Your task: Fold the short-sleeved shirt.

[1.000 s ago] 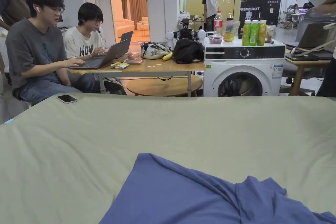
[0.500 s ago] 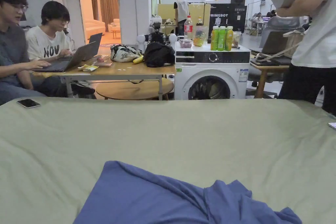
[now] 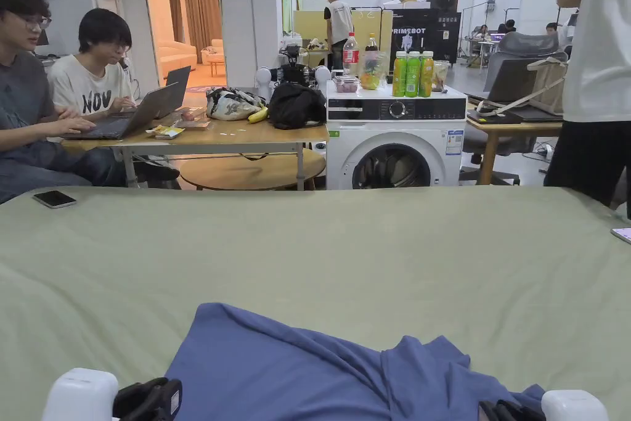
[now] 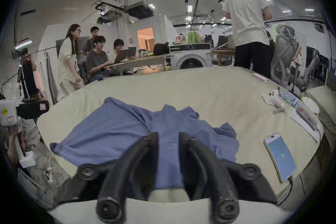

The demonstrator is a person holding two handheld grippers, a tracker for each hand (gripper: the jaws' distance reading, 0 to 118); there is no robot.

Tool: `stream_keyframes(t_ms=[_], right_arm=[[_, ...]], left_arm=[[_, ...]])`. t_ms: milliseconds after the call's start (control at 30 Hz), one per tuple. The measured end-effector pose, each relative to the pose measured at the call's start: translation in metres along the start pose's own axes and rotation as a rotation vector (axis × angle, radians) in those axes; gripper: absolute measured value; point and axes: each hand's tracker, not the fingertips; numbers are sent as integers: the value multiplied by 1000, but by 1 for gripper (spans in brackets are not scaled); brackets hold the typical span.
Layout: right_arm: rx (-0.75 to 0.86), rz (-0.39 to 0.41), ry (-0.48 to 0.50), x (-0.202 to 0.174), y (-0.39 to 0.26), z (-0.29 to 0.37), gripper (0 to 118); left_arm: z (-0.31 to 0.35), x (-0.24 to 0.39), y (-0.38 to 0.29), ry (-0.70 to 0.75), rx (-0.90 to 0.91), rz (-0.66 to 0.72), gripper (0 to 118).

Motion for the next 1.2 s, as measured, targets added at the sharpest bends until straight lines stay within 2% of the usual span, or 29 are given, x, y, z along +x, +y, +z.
stream_keyframes(t_ms=[33,67,433,533,633,833,867,933,967,1067,1100,1200], right_arm=[[-4,8,-3,-1,-1,1,9],[-10,14,0,-1,-1,1,0],[-20,27,25,-3,-6,1,0],[-25,38,30,-2,-11,1,0],[-41,25,36,0,-17,0,0],[-60,-22,47,3,-23,-4,0],[-59,-23,46,4,-23,-3,0],[-60,-20,38,8,-24,-2,0],[-62,-22,34,12,-24,-2,0],[-74,-49,19,23,-25,-1,0],[-79,-62,15,27,-26,-2,0],[-97,-99,6,41,-31,-5,0]], left_arm=[[1,2,-1,-4,2,-7,0],[2,4,-2,-2,5,-14,0],[12,-11,-11,8,-36,30,0],[14,-29,-23,32,-66,117,0],[17,-42,-31,36,-81,156,0],[-6,-49,-15,47,-89,134,0],[-13,-49,-11,37,-94,137,4],[-32,-51,0,9,-105,137,22],[-44,-53,5,-4,-115,137,38],[-90,-57,22,-38,-170,142,75],[-108,-61,29,-41,-186,144,80],[-170,-74,49,-27,-239,152,82]])
